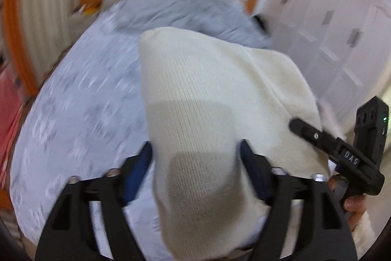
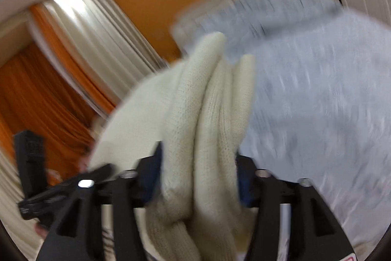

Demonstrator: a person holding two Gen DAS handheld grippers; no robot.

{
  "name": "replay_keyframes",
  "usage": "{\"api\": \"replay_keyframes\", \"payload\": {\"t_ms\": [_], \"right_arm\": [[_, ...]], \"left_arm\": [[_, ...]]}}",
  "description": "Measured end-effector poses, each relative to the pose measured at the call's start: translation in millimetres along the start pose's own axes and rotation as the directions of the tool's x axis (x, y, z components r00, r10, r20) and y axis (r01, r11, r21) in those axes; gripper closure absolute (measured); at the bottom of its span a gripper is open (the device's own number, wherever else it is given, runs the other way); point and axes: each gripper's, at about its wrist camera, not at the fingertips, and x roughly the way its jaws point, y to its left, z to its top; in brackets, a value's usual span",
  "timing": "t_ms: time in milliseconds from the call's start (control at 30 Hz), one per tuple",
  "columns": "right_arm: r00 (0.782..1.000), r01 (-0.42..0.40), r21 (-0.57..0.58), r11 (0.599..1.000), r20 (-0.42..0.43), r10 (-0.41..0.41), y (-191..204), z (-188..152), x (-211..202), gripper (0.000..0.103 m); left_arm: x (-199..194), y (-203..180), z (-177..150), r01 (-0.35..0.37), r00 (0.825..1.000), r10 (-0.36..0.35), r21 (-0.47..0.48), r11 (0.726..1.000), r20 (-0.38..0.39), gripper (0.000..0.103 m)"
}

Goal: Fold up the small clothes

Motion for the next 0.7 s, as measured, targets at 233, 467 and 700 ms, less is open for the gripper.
{"api": "replay_keyframes", "payload": {"t_ms": [233,467,700], "right_arm": [[0.972,0.135,0.008,0.991,-0.196,-0.131,-32,-90,39,0.057],[0.969,0.151,-0.098,0.984,-0.183,-0.167,-6,-63,66,0.066],[0.917,0.220,-0.111,0.969,-0.315,-0.244,-30,-81,119,0.068]], "left_arm": [[78,101,-120,-0.159,0.956,0.089,-0.241,0.957,-0.279,0.025],[93,80,-120,-0.178,0.953,0.124,-0.175,0.968,-0.278,0.023],[138,73,-145,-0.260,0.903,0.246,0.007,0.966,-0.353,0.022]]}}
